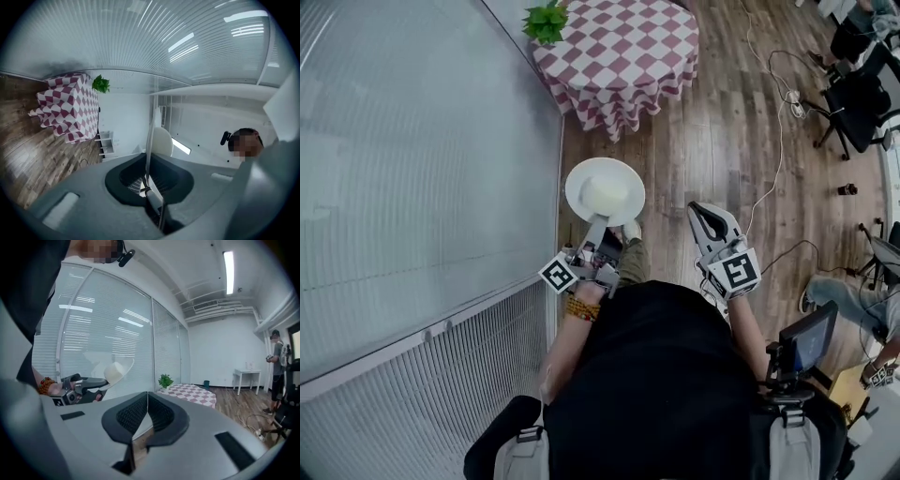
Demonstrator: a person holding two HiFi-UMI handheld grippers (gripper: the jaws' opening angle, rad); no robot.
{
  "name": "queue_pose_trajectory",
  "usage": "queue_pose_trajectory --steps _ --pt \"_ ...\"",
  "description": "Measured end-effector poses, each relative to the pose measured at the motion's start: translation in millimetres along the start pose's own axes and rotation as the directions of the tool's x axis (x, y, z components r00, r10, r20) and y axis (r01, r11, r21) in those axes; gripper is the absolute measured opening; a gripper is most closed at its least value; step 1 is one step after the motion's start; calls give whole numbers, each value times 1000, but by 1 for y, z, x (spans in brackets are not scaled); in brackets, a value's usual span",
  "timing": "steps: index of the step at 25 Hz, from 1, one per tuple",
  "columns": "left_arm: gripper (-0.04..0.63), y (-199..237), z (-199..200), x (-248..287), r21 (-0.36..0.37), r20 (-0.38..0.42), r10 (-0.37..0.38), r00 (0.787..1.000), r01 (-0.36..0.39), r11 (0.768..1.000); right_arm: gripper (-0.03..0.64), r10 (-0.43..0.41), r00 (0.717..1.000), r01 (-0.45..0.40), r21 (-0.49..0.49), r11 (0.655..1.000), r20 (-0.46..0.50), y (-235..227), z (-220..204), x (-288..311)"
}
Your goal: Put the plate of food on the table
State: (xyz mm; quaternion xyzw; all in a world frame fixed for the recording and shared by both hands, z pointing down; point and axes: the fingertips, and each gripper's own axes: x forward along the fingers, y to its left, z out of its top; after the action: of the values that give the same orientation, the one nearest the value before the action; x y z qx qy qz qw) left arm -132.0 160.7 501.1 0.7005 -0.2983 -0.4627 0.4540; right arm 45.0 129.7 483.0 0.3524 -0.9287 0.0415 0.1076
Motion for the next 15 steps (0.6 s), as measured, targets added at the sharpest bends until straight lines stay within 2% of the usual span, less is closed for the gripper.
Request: queue_pose_trajectory --steps 4,7,15 --pt "15 21 40 48 -8 -27 -20 999 19 1000 12 40 999 -39 -10 999 22 -18 28 61" --pt "15 40 69 74 -11 -34 -35 999 35 999 12 35 999 -34 -5 999 19 -33 36 95" --pt "15 67 118 104 -8 5 -29 1000 29 1000 12 75 997 -75 2 997 -27 -60 36 165"
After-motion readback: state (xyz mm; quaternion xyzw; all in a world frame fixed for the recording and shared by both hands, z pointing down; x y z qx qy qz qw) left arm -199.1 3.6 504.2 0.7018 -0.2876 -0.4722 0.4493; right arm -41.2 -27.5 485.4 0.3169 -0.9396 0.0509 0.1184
